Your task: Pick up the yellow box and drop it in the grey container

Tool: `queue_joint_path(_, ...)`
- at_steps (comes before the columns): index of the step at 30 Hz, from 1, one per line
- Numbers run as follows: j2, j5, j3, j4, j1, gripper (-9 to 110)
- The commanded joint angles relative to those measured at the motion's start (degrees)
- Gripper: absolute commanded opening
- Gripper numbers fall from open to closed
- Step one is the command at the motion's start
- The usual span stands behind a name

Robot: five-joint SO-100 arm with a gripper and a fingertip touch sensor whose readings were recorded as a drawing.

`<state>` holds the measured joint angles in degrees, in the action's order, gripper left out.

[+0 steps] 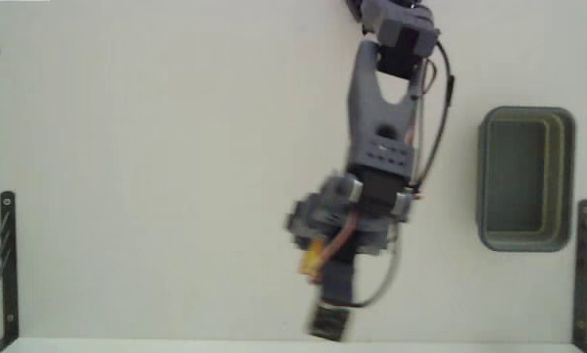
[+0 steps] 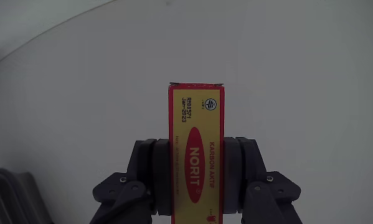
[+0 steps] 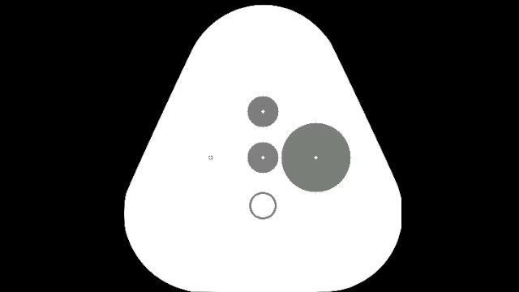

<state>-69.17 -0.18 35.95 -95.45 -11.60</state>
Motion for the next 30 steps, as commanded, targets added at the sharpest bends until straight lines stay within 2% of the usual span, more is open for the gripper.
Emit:
queue_joint_path(1,-7.3,0.2,1.3,1.9,2.3,40)
queue_joint_path(30,-17.6,0.2,19.1,9.2,31.2,40)
